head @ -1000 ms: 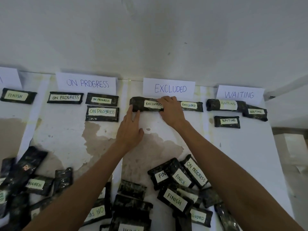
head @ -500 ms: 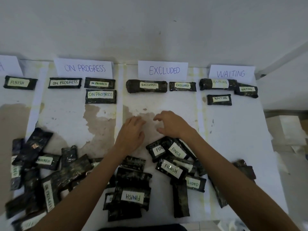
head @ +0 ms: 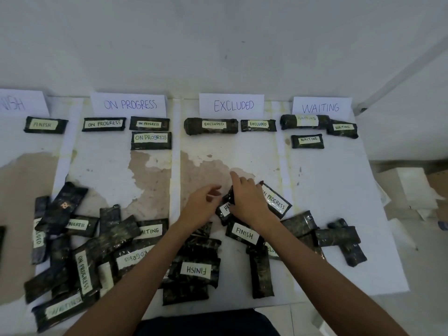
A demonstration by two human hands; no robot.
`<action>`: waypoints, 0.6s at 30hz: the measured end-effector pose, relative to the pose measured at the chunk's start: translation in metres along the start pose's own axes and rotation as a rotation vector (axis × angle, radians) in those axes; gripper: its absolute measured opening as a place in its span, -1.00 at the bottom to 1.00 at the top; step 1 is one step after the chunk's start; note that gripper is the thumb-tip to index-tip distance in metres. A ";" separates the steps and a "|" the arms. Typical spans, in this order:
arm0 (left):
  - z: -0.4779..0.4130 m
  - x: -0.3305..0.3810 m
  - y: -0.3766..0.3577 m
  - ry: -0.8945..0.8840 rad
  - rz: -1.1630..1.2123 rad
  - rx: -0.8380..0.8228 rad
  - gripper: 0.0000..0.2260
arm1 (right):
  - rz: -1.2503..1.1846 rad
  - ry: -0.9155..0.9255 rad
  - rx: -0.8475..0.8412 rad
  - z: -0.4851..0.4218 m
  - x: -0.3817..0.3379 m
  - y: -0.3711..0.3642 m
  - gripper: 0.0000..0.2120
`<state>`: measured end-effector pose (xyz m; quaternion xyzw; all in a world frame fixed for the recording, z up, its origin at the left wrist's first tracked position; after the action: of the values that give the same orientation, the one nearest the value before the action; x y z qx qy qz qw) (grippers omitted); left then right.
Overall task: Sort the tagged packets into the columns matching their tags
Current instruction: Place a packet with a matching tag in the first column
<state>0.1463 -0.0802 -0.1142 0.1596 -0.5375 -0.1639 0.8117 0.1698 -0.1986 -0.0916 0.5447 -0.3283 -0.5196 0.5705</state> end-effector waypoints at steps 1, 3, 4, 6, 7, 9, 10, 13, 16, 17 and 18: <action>0.002 0.003 0.000 0.032 0.052 -0.011 -0.71 | -0.033 0.034 0.005 0.000 -0.007 0.005 -0.17; 0.005 0.008 0.001 0.055 0.123 -0.026 -0.71 | -0.093 0.110 0.009 -0.001 -0.023 0.013 -0.09; 0.006 0.010 0.004 0.062 0.134 -0.020 -0.71 | -0.113 0.144 0.007 -0.001 -0.031 0.016 -0.08; 0.007 0.007 0.013 0.072 0.125 0.025 -0.74 | -0.146 0.193 -0.005 -0.001 -0.043 0.020 -0.09; 0.007 0.005 0.020 0.080 0.129 0.053 -0.76 | -0.166 0.210 -0.010 -0.001 -0.048 0.021 -0.10; 0.007 -0.001 0.033 0.129 0.189 0.105 -0.80 | -0.193 0.227 -0.002 -0.002 -0.054 0.022 -0.11; 0.007 -0.004 0.040 0.162 0.232 0.132 -0.81 | -0.190 0.227 0.011 -0.004 -0.055 0.023 -0.12; 0.010 -0.009 0.063 0.220 0.323 0.206 -0.86 | -0.138 0.226 0.063 -0.006 -0.058 0.024 -0.22; 0.010 -0.015 0.080 0.226 0.355 0.226 -0.88 | -0.151 0.253 0.098 -0.007 -0.067 0.023 -0.34; 0.010 -0.017 0.085 0.228 0.361 0.226 -0.87 | -0.161 0.263 0.105 -0.008 -0.072 0.022 -0.36; 0.011 -0.021 0.090 0.232 0.360 0.230 -0.86 | -0.174 0.271 0.113 -0.009 -0.077 0.021 -0.37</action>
<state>0.1374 0.0084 -0.0882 0.1704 -0.4754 0.0651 0.8607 0.1642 -0.1262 -0.0580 0.6674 -0.2286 -0.4696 0.5309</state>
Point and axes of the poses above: each hand's wrist, its own z-axis away from the middle knuckle, its own y-axis out of the back of the hand, x = y × z, the point moved 7 cm from there along -z, towards the middle knuckle, and after that the axes turned 10 degrees about x, right-handed, at the moved point
